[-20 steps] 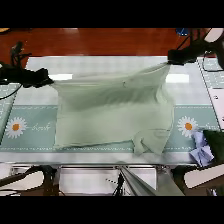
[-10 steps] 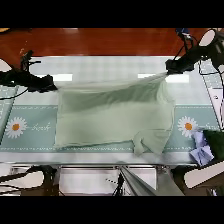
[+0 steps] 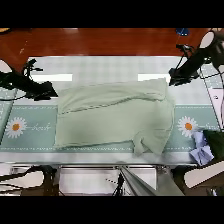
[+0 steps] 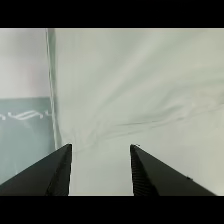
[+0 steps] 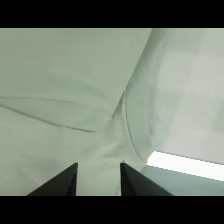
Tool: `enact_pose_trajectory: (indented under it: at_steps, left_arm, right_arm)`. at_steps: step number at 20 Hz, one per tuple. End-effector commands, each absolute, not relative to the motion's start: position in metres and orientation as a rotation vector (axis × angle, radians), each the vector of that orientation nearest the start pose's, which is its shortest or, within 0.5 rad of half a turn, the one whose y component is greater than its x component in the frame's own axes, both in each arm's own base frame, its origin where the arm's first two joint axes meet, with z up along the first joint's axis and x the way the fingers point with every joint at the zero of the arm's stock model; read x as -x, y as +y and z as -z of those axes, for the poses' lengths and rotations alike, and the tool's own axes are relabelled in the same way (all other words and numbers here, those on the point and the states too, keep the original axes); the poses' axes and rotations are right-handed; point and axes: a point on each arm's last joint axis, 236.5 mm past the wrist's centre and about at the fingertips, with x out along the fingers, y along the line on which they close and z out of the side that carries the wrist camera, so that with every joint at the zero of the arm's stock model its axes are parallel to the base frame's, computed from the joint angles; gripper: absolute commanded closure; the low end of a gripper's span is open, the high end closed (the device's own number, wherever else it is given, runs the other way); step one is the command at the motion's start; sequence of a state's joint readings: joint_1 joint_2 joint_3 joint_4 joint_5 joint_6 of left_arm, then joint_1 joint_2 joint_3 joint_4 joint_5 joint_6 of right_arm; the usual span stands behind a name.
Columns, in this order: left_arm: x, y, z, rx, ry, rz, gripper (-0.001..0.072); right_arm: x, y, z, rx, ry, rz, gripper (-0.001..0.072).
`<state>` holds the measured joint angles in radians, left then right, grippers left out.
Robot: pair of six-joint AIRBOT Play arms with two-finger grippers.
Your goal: Fold the shirts.
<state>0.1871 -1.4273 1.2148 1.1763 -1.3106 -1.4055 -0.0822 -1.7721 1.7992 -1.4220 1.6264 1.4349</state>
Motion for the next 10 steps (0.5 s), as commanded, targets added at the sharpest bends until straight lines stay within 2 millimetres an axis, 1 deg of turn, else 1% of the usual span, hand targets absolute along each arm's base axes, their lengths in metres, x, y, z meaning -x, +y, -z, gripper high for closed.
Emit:
enact_pose_trajectory:
  at_steps: [1,3,4,5,6,7,8,10]
  left_arm:
    - [-0.35,-0.012,0.005,0.362,1.492,0.228,0.0272]
    - [-0.333,-0.007,-0.006,0.343,1.502,0.257,0.0271]
    - [-0.322,-0.003,-0.008,0.353,1.504,0.251,0.0272]
    - [-0.308,0.002,-0.005,0.376,1.51,0.233,0.0271]
    - [-0.292,0.005,0.001,0.401,1.528,0.221,0.0271]
    - [-0.27,0.006,0.012,0.438,1.56,0.205,0.0234]
    - [-0.25,0.003,0.024,0.489,1.592,0.194,0.0181]
    - [-0.211,-0.009,0.046,0.573,1.654,0.211,0.0178]
  right_arm:
    - [-0.401,-0.032,-0.023,-0.06,1.659,-0.108,0.0347]
    - [-0.383,-0.058,-0.046,-0.084,1.659,-0.036,0.0347]
    - [-0.377,-0.069,-0.056,-0.109,1.646,-0.009,0.0347]
    - [-0.37,-0.081,-0.064,-0.136,1.626,0.018,0.0347]
    - [-0.363,-0.088,-0.068,-0.165,1.611,0.032,0.0346]
    - [-0.355,-0.093,-0.068,-0.2,1.598,0.027,0.0339]
    - [-0.347,-0.094,-0.065,-0.243,1.589,0.015,0.0289]
    - [-0.337,-0.083,-0.05,-0.351,1.555,-0.061,0.0281]
